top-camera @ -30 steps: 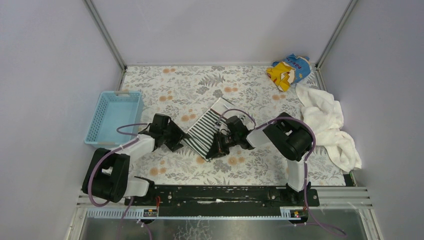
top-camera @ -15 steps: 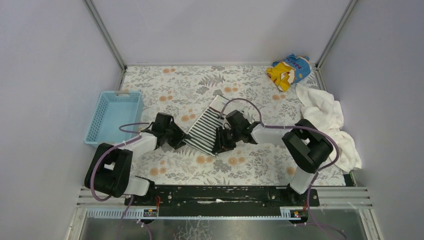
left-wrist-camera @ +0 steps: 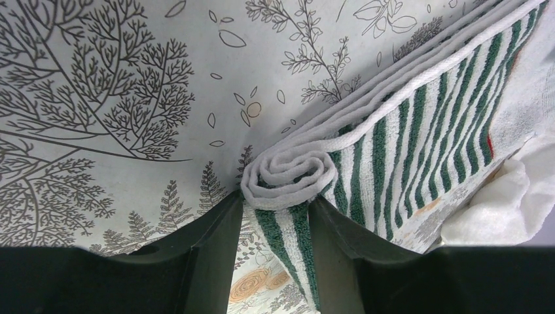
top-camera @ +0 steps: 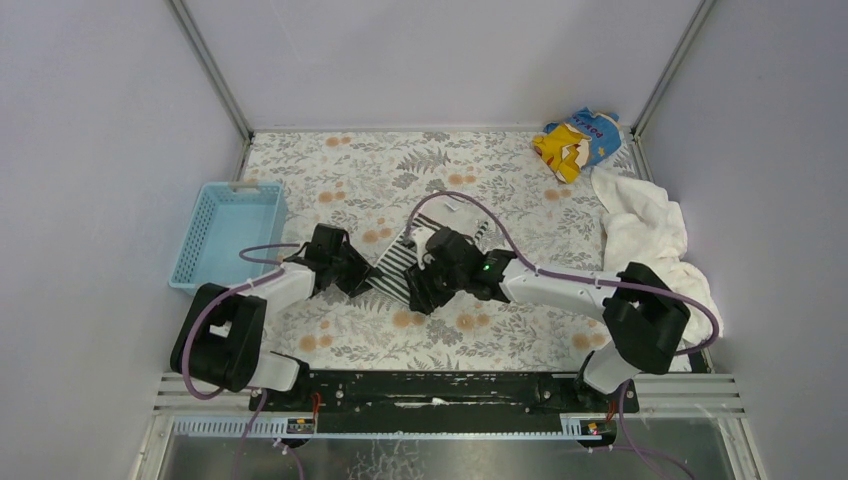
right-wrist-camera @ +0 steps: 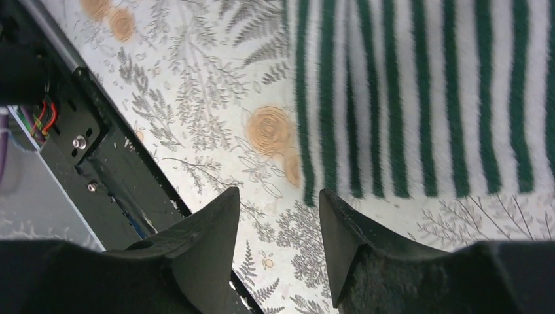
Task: Roll the towels
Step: Roll the towel at the center of the board.
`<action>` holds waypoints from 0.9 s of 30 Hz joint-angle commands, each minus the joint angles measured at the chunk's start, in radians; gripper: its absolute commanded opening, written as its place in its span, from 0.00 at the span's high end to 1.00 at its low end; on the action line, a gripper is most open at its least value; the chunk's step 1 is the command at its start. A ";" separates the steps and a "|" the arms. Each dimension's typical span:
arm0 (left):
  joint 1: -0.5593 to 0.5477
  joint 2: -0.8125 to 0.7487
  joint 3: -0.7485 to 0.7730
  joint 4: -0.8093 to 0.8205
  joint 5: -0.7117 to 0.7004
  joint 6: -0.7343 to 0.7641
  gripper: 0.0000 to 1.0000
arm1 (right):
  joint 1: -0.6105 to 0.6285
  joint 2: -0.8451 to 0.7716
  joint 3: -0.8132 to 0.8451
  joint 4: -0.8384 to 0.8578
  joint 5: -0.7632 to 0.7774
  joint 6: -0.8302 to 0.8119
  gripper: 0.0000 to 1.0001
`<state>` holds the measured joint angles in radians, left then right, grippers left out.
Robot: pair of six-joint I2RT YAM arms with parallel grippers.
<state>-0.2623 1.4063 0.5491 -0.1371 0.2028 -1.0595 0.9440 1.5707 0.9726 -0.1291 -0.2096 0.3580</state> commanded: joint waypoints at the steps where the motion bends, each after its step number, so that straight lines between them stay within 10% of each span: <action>1: -0.003 0.061 -0.031 -0.142 -0.126 0.050 0.57 | 0.064 0.040 0.070 0.007 0.071 -0.153 0.44; 27: -0.003 0.074 -0.010 -0.163 -0.138 0.062 0.57 | 0.179 0.252 0.094 -0.097 0.377 -0.265 0.42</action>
<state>-0.2634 1.4250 0.5728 -0.1551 0.2024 -1.0496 1.0996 1.7885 1.0588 -0.1356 0.0738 0.1043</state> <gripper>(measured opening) 0.425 0.578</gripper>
